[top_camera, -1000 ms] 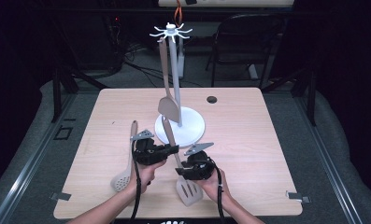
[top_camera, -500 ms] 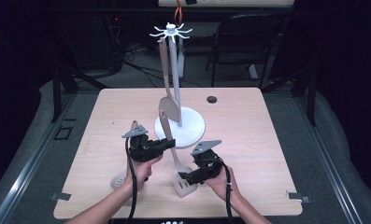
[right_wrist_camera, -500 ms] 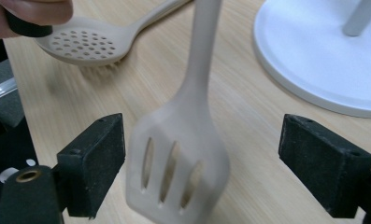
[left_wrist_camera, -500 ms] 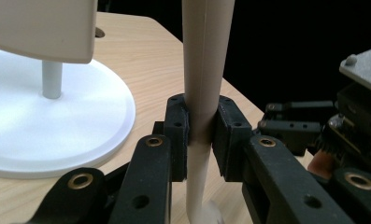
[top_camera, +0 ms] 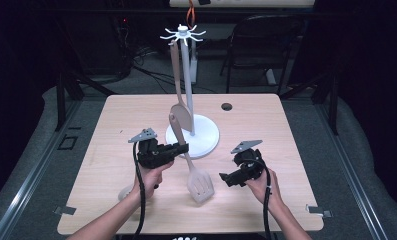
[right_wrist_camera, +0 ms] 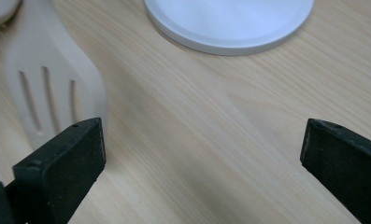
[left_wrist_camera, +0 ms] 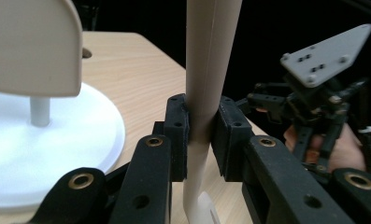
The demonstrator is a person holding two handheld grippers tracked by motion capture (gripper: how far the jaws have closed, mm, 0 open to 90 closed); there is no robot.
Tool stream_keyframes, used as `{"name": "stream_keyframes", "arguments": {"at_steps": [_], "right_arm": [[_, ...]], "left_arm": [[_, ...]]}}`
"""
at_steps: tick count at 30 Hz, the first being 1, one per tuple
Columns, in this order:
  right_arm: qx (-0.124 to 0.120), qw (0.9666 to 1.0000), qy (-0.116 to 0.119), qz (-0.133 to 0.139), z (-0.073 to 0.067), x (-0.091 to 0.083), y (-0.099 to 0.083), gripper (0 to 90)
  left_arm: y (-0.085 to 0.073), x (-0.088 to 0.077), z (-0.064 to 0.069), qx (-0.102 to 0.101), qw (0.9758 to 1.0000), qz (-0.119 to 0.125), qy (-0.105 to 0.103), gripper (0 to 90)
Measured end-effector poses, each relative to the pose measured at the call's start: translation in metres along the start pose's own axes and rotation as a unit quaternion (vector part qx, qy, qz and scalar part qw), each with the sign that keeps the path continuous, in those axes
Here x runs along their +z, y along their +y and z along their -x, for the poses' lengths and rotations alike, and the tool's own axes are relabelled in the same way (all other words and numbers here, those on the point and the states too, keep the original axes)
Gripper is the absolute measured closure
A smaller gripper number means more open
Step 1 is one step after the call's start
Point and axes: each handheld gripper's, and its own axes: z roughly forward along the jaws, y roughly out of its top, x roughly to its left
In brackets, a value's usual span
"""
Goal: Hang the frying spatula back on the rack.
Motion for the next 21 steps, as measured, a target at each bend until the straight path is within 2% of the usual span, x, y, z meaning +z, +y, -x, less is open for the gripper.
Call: {"name": "stream_keyframes", "arguments": {"at_steps": [3,8,14,21], "right_arm": [[0.003,1.0,-0.004,-0.006,0.004,0.002,0.0,0.0],[0.001,0.9998,-0.005,-0.017,0.006,0.005,0.0,0.0],[0.002,0.9997,-0.014,-0.018,0.008,0.006,0.0,0.0],[-0.001,0.9997,-0.018,-0.019,0.009,0.008,0.0,0.0]], "left_arm": [[0.004,-0.001,0.001,0.009,0.9999,0.008,-0.009,77.2],[0.013,-0.001,0.006,0.03,0.9993,0.007,-0.021,77.2],[0.023,-0.002,0.01,0.043,0.9986,0.01,-0.03,77.3],[0.045,-0.002,0.008,0.069,0.9973,0.0,-0.024,77.2]]}}
